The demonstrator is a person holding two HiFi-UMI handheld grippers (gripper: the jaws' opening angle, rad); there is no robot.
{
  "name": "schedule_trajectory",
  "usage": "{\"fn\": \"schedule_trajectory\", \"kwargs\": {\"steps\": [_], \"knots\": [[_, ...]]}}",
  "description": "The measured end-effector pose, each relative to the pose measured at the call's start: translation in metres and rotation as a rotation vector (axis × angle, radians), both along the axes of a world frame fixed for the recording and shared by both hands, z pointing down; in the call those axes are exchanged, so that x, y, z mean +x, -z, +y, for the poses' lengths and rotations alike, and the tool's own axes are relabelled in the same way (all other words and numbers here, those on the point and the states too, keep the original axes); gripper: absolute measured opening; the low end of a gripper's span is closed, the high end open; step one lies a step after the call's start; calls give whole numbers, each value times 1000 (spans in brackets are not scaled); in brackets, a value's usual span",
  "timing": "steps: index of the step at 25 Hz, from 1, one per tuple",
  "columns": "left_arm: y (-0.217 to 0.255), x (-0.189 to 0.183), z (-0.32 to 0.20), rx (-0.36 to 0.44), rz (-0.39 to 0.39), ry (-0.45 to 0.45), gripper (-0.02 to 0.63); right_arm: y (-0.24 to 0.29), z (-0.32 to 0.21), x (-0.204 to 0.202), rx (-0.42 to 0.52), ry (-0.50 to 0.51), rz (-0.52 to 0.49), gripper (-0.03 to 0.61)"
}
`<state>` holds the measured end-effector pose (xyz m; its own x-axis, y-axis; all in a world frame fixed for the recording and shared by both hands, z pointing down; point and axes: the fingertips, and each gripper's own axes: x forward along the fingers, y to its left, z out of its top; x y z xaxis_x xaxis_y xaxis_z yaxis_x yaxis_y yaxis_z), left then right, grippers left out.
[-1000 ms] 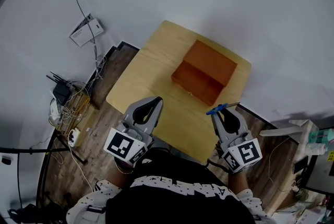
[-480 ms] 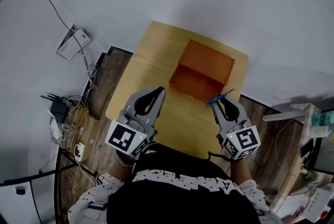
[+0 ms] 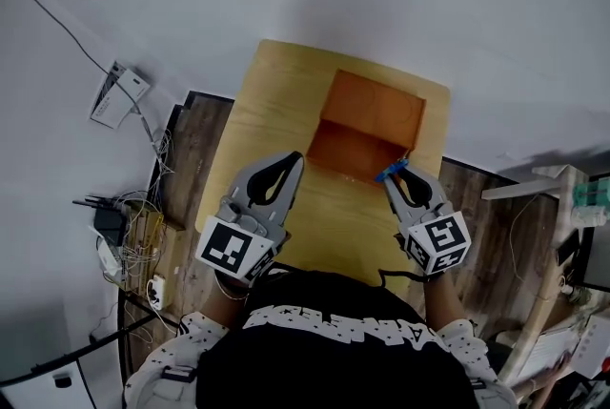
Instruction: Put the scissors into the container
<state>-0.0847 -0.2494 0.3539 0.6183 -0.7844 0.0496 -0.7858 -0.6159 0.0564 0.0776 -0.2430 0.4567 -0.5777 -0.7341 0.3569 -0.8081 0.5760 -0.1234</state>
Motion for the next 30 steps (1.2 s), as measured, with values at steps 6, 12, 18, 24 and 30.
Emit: {"fn": "schedule_trajectory", "kwargs": {"steps": [6,12,18,24,30], "knots": [[-6,-1,-16,-14,3,-29,2,-19,-9,-4,-45,0,47,98],[-17,-3,-28,-41,5,-55,2,-38,-17,-6,-88,13,121,98],[-20,-5,-39,-46,10,-70,2,-58,-23,-8,-130,41,203,97],[-24,-10,-46,-55,15,-65,2,-74,-28,-16,-154,86,262,97],[-29,-22,-52,-65,20,-49,2,-93,-35,-22,-199,129,344,97]]}}
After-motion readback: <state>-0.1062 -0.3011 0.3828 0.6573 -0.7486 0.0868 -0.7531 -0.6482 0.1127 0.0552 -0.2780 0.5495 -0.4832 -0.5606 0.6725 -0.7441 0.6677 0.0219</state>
